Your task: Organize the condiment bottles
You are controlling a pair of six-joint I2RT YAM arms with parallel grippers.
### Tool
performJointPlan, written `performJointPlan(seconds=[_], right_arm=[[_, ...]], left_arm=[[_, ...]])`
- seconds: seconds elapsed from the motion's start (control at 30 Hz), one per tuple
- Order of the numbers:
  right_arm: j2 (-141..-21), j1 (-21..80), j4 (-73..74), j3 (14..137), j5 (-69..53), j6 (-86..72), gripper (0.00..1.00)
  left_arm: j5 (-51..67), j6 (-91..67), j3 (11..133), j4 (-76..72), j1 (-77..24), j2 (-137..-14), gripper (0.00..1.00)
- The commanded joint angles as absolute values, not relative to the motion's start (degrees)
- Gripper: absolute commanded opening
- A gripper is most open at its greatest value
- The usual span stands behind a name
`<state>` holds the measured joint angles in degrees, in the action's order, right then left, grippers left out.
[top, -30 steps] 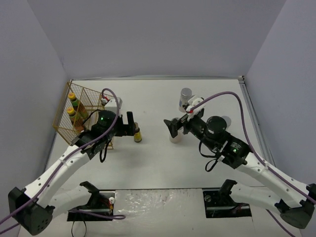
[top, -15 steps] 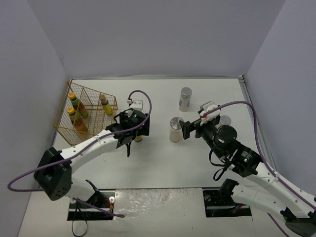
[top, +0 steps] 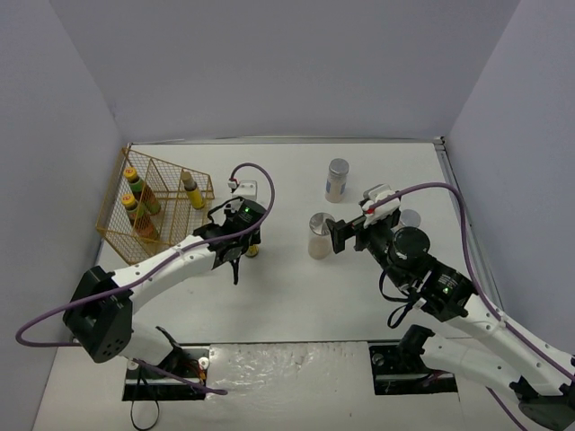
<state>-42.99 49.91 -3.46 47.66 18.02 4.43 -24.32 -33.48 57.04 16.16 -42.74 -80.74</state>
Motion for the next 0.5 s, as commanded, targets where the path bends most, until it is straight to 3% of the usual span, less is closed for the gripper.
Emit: performJointPlan(seconds=[0.0,0.2,0.47], right_arm=[[-43.0,49.7,-7.0,47.8,19.4,4.5,1.00],[-42.7,49.7,-7.0,47.8,19.3,4.5,1.00],[-42.7,49.7,-7.0,47.6,18.9,4.1,1.00]], left_arm=[[-25.8,-33.7,61.0,17.8,-42.7,-74.8,0.00],[-27.0,-28.0,68.2,25.1,-38.7,-68.5,0.00],[-22.6,-23.3,75.7,27.5,-23.9,-66.6,0.00]])
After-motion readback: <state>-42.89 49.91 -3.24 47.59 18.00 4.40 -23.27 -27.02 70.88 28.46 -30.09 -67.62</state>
